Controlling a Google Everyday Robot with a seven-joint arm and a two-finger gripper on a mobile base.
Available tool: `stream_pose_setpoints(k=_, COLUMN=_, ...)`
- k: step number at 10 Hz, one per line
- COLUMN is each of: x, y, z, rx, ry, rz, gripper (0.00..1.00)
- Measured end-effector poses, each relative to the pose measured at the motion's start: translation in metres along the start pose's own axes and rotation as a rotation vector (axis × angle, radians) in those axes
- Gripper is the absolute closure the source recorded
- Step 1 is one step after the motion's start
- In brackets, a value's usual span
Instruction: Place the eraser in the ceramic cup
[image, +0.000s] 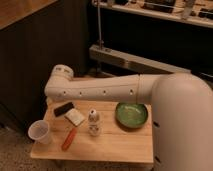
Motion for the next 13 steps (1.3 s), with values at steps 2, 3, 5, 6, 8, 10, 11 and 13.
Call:
stream_pose_setpoints(k=2, x=0.001, y=0.001, z=-0.001, rx=-0.009, ry=-0.002, rz=0.008, gripper=0.2)
stream_pose_setpoints(k=3, x=0.008, y=0.001, z=-0.002, rx=-0.009, ry=-0.022, rz=0.02, gripper=0.2)
stream_pose_setpoints(k=5, x=0.045, y=0.003, z=-0.011, rx=-0.002, ry=-0.09, rz=0.06, gripper=0.2)
stream_pose_setpoints(k=6, x=0.063, y=0.006, z=-0.011, rx=0.008, ry=-0.125, rz=0.08, gripper=0.2)
stream_pose_setpoints(k=8, x=0.092, y=0.011, z=-0.003, rx=0.013, ry=-0.207, rz=0.115, gripper=0.2)
stream_pose_setpoints(k=10, x=0.091, y=0.009, z=0.013, rx=-0.016, ry=-0.281, rz=0.131, gripper=0.2)
stream_pose_setpoints(k=11, x=0.081, y=0.01, z=0.028, rx=-0.034, ry=-0.329, rz=0.151, gripper=0.2)
stream_pose_setpoints(k=13, x=0.064, y=0.014, z=0.052, rx=-0.044, ry=-0.389, rz=0.187, gripper=0.2)
